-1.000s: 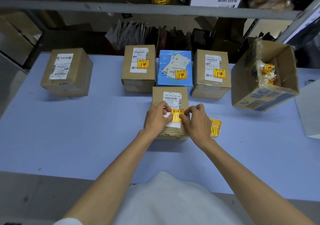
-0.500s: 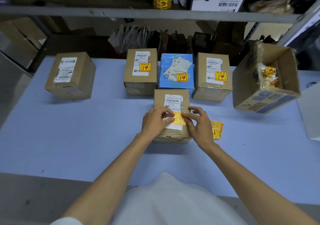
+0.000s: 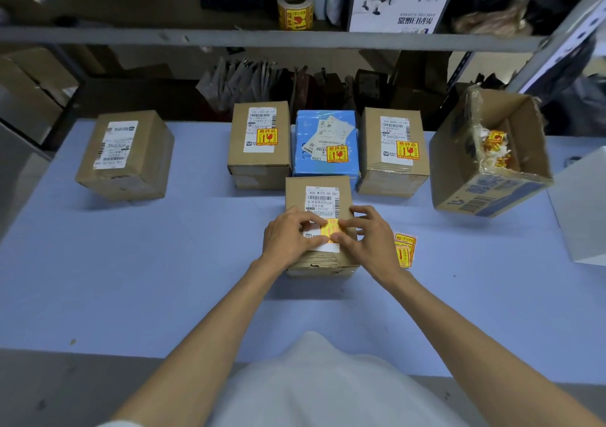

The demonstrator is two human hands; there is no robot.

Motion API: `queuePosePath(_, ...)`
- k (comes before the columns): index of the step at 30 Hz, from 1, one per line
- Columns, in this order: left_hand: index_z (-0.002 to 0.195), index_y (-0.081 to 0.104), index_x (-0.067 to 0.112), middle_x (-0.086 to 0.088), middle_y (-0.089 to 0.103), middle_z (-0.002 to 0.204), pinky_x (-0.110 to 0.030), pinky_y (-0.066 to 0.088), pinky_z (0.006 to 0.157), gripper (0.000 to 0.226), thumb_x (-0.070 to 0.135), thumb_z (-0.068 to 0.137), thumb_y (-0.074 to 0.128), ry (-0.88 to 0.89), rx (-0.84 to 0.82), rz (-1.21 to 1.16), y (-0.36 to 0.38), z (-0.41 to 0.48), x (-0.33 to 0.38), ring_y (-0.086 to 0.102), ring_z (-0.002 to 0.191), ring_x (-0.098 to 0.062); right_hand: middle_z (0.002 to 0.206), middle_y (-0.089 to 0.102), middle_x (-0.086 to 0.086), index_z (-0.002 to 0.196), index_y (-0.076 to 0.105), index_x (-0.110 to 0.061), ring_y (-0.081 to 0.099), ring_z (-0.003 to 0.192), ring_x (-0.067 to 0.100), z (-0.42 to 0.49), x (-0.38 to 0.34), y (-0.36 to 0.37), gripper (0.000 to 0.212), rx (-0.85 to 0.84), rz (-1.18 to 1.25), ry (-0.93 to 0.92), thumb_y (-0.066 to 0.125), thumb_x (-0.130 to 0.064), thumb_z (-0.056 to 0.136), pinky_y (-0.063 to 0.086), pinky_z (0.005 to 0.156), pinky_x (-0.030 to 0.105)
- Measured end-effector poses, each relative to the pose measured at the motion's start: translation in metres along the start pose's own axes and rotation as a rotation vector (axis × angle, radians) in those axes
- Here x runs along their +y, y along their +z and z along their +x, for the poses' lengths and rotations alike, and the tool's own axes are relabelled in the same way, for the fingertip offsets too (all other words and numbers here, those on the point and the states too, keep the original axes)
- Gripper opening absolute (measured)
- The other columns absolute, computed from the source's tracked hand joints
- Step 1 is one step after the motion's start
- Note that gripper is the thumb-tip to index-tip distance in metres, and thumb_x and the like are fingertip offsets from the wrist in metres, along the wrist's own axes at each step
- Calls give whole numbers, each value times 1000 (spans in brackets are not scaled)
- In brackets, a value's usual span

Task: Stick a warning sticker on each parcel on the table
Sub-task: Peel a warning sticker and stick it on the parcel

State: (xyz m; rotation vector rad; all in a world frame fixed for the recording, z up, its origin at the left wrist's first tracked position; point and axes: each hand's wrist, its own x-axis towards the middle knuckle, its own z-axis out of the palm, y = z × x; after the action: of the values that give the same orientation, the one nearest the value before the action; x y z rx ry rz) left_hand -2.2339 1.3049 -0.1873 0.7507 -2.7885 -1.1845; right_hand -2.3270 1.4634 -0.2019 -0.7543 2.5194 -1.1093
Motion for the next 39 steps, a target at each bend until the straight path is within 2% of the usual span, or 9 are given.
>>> queuePosePath(10, 81, 71, 31, 7, 63, 92, -25, 47, 71, 13, 23, 72, 76, -24, -3, -44, -6, 8, 2, 59, 83, -8, 119, 60, 5, 97, 75, -13, 59, 106, 20, 8, -9, -3, 16, 19, -77, 7, 63, -10, 88, 54, 86, 39)
queuePosePath(15, 103, 60, 19, -7, 51, 123, -24, 45, 86, 25, 8, 97, 38, -166, -137, -337, -13, 21, 11, 51, 110, -17, 113, 61, 7, 103, 71, -10, 57, 105, 21, 11, -21, -4, 18, 42, -166, -1, 59, -14, 90, 50, 88, 35)
queuePosePath(17, 119, 50, 12, -10, 49, 125, -21, 50, 77, 24, 11, 101, 34, -190, -191, -396, -19, 20, 17, 52, 101, -15, 109, 64, 6, 108, 68, -10, 59, 100, 20, 11, -28, -2, 21, 39, -128, -39, 62, -17, 89, 51, 86, 35)
queuePosePath(22, 123, 50, 12, -7, 61, 116, -39, 55, 88, 24, 16, 101, 43, -188, -126, -405, -25, 21, 29, 62, 102, -21, 100, 66, 1, 115, 62, -14, 61, 82, 7, 9, -45, 4, 30, 23, 60, -165, 69, -22, 87, 51, 70, 15)
queuePosePath(26, 96, 69, 6, -13, 72, 91, -35, 59, 79, 22, 21, 97, 53, -148, -117, -476, -30, 21, 33, 70, 84, -21, 94, 65, 4, 103, 67, -9, 61, 78, 10, 10, -45, 1, 19, 93, 43, -195, 70, -15, 85, 55, 73, 30)
queuePosePath(29, 78, 73, 18, -1, 70, 81, -35, 55, 72, 21, 28, 92, 61, -140, -114, -427, -36, 22, 35, 63, 80, -17, 96, 65, 2, 115, 62, -10, 61, 81, 11, 9, -48, -3, 29, 117, 44, -200, 68, -15, 87, 54, 74, 25)
queuePosePath(32, 94, 70, 7, -3, 67, 89, -23, 55, 67, 15, 19, 85, 71, -209, -163, -544, -39, 24, 43, 64, 86, -17, 92, 67, 6, 110, 66, -9, 62, 79, 17, 8, -50, -6, 21, 116, -11, -290, 63, -14, 91, 55, 72, 35)
queuePosePath(34, 104, 63, 7, -6, 69, 93, -24, 57, 67, 31, 16, 78, 78, -238, -94, -590, -40, 25, 47, 69, 85, -20, 83, 67, 8, 99, 71, -8, 61, 72, 21, 11, -50, -8, 13, 122, -19, -289, 63, -11, 90, 54, 67, 42)
queuePosePath(39, 87, 72, 14, -1, 71, 85, -23, 57, 68, 9, 19, 80, 76, -120, -23, -507, -38, 23, 51, 68, 81, -15, 74, 69, 7, 92, 73, -4, 65, 63, 17, 15, -51, -19, 9, 110, 78, -155, 66, -6, 87, 57, 64, 38)
